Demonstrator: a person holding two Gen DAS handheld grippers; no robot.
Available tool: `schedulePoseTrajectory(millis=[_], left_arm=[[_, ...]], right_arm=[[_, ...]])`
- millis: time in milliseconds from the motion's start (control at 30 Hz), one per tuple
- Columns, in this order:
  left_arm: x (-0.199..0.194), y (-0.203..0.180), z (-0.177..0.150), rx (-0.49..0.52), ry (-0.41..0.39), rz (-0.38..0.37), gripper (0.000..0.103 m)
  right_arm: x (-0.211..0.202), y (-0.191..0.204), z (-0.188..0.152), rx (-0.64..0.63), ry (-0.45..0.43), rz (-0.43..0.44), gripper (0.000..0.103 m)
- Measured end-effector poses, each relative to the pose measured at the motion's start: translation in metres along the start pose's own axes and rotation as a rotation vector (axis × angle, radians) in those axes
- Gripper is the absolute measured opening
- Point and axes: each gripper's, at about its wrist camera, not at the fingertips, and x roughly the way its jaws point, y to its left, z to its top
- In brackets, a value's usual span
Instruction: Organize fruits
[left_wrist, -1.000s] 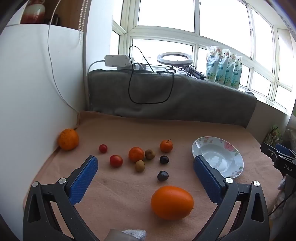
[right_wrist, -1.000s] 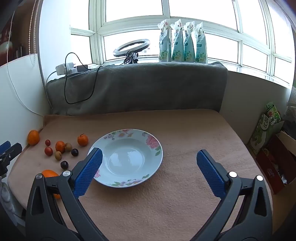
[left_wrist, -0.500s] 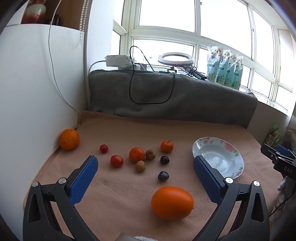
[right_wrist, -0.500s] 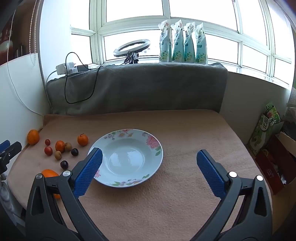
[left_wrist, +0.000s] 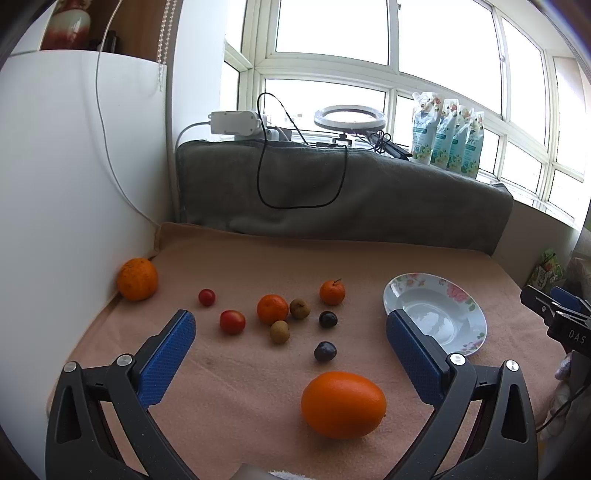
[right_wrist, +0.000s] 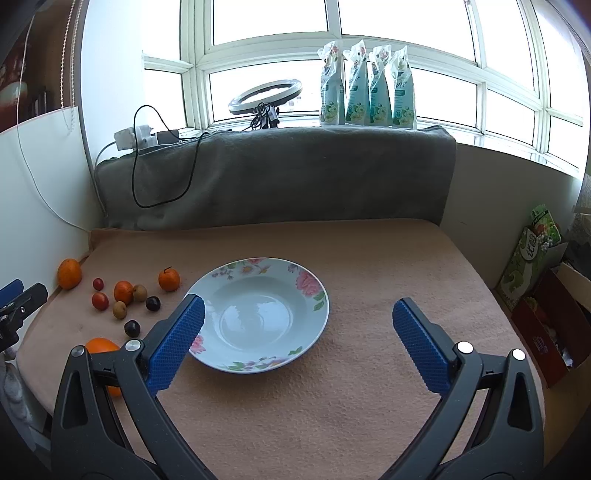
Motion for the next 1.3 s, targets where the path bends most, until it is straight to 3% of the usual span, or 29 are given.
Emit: schedulePoseTrajectory(millis=[1300], left_arm=[[-0.0006,-0.0035,0.0006,0.007,-0.007,-0.003,0.103]], right_arm=[[0.0009,0.0029,-0.0046,0.005,0.011,0.011,0.103]])
